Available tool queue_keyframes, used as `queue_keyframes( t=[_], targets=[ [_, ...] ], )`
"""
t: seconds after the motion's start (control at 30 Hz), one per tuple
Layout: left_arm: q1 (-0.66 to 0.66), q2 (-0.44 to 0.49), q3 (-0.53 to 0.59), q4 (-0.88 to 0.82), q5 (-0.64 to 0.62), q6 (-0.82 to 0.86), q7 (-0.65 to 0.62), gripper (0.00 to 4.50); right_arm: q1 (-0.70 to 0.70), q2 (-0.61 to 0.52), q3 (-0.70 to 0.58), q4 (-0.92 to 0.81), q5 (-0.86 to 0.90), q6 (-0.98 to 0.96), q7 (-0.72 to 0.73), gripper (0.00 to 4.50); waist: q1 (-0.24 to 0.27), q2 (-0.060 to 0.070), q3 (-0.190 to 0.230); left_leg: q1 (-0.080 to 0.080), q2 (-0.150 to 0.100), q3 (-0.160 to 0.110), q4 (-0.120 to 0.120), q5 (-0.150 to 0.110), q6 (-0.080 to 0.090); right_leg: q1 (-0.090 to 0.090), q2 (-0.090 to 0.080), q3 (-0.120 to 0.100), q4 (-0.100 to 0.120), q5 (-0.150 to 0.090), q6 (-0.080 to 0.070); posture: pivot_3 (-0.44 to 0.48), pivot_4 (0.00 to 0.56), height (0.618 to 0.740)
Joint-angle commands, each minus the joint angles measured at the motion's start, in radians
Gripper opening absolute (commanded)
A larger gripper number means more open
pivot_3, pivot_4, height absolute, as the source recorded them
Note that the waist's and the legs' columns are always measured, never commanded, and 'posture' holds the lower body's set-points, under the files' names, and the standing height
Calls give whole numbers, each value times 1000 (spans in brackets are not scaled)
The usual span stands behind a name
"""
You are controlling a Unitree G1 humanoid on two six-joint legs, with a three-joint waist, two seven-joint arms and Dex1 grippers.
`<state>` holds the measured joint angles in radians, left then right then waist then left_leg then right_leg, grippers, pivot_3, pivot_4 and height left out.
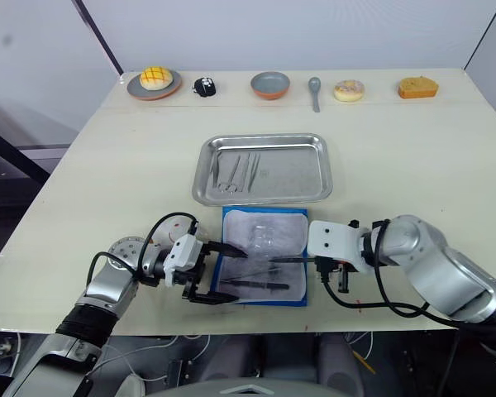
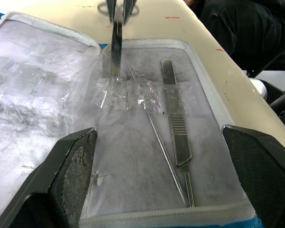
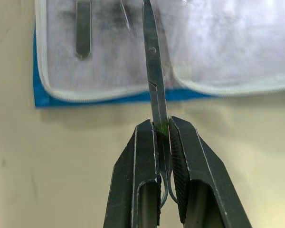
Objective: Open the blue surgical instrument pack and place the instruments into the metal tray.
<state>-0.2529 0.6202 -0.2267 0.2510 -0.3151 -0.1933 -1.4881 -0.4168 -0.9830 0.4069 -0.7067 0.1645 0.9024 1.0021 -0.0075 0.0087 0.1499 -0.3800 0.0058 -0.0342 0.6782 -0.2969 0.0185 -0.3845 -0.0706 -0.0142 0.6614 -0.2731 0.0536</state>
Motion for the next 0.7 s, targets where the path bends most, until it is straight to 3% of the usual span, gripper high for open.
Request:
queue_keyframes(
  t=[0.03, 0.27, 0.4, 0.5, 0.7],
  targets=[
    [26, -2, -28, 32, 41, 17, 0, 4500, 26, -59, -118, -64, 44, -25, 31, 59, 0, 0, 0, 0, 0, 0, 0, 0, 0, 0, 0, 0, 0, 0, 0, 0, 150, 732],
    [26, -3, -26, 41, 41, 9, -3, 4500, 170, -169, -334, -63, 99, -108, 76, 59, 3, -1, 0, 0, 0, 0, 0, 0, 0, 0, 0, 0, 0, 0, 0, 0, 150, 732],
    [26, -3, -25, 48, 40, 3, -6, 4500, 274, -160, -510, -13, 148, -161, 94, 59, 3, -1, 1, 0, 1, 1, 0, 0, 0, 1, 0, 1, 0, 0, 0, 0, 150, 732],
    [25, -4, -26, 52, 41, 0, -6, 4500, 264, -87, -564, 9, 224, -86, 40, 59, 3, -1, 1, 1, 1, 1, 0, 0, 0, 1, 0, 1, 0, 0, 0, 0, 150, 732],
    [27, -8, -26, 50, 42, -1, 0, 4500, 112, 157, -529, 23, 311, 158, -207, 59, 1, -3, 1, 1, 1, 1, 0, 0, 0, 2, 0, 1, 0, 0, 0, 0, 150, 732]
  ],
)
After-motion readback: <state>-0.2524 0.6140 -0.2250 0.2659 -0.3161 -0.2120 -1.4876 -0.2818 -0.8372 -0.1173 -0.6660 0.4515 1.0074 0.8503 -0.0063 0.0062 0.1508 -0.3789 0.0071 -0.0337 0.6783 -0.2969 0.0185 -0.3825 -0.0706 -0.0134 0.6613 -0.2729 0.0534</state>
